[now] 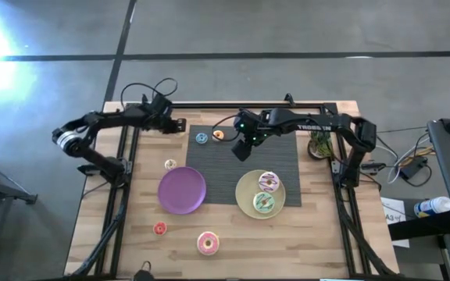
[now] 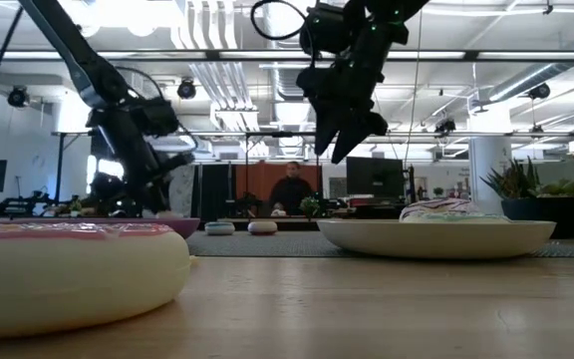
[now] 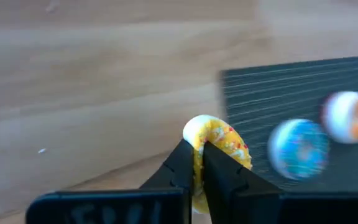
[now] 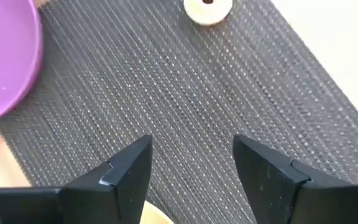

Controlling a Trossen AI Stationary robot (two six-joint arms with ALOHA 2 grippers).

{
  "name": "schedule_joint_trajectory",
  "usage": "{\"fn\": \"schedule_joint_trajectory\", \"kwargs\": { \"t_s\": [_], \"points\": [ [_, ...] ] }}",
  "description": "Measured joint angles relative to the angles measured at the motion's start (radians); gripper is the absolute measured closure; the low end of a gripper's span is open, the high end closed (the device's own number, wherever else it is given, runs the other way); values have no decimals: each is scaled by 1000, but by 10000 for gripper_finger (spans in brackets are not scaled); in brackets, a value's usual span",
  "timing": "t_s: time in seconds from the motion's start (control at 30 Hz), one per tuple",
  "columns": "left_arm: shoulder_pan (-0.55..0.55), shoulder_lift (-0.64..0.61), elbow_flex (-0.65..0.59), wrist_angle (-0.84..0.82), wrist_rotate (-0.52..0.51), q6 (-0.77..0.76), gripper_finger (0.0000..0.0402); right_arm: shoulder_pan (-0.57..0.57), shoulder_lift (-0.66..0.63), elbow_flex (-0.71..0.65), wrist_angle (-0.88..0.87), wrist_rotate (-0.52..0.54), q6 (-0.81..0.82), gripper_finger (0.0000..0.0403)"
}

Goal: Pick & Place donuts
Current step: Put the small yellow donut on the purple plate

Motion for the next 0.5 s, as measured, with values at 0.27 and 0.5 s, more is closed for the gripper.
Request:
{"fn": "schedule_joint_trajectory", "kwargs": {
  "t_s": [0.27,0.5],
  "points": [
    [-277,-117,12,136,8,-11,401,17,-135,-33,-26,57,-5,189],
    [-547,47,205,190,-130,8,401,34,-317,-109,-60,176,89,188]
  ]
}}
